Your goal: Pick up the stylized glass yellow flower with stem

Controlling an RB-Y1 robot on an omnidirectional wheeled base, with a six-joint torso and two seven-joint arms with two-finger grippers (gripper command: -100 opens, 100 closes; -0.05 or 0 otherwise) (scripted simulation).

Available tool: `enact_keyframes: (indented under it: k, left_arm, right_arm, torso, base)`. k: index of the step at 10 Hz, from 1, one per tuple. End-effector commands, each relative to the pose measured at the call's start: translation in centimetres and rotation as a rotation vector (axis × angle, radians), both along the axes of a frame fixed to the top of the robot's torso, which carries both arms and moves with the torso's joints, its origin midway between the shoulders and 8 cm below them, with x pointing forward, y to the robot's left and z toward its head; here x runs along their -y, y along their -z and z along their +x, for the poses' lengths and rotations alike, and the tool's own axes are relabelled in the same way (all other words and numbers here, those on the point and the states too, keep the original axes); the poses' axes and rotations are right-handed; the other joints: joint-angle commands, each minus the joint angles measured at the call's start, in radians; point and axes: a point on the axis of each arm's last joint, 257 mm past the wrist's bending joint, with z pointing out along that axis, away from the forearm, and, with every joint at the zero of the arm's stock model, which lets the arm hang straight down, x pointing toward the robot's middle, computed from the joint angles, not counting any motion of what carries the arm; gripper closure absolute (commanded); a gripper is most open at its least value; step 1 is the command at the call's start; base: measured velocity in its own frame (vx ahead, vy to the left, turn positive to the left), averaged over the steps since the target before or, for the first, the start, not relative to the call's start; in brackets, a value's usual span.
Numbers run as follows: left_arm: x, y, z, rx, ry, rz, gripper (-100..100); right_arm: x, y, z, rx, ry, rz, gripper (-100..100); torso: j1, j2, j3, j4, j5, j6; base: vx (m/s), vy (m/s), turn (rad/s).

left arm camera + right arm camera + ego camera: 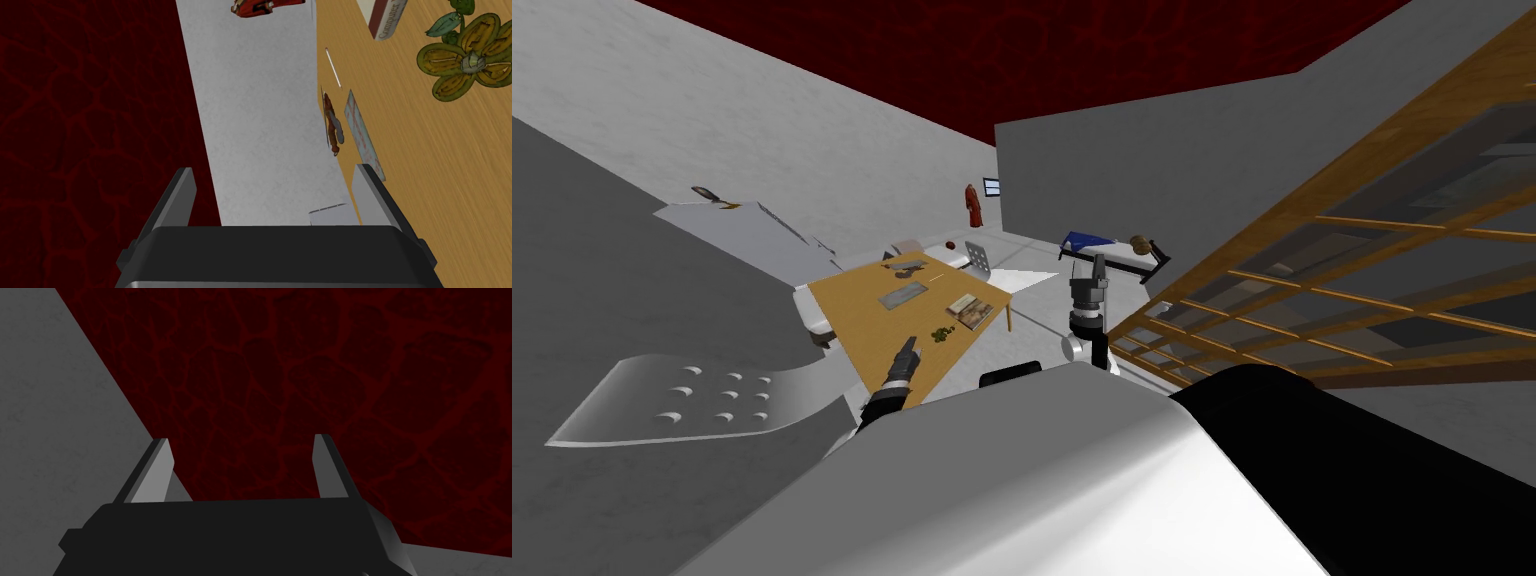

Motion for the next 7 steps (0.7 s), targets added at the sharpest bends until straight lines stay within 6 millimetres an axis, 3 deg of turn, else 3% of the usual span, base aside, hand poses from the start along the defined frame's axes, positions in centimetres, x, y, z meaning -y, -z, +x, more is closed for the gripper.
enact_keyframes:
  k: [1, 7]
  left_arm:
    - [-1.0, 1.7, -0.6, -0.042, -0.011, 0.010, -100]
    - [-5.3, 6.6, -3.2, -0.183, -0.041, 0.062, -100]
  right_arm:
    - [0.0, 0.0, 0.0, 0.000, 0.000, 0.000, 0]
    - [0.0, 0.0, 0.0, 0.000, 0.000, 0.000, 0]
  torso:
    - [0.000, 0.000, 0.000, 0.000, 0.000, 0.000]
    - [0.002, 0.002, 0.001, 0.000, 0.000, 0.000]
  base:
    - [0.083, -0.053, -0.018]
    - [0.050, -0.036, -0.033]
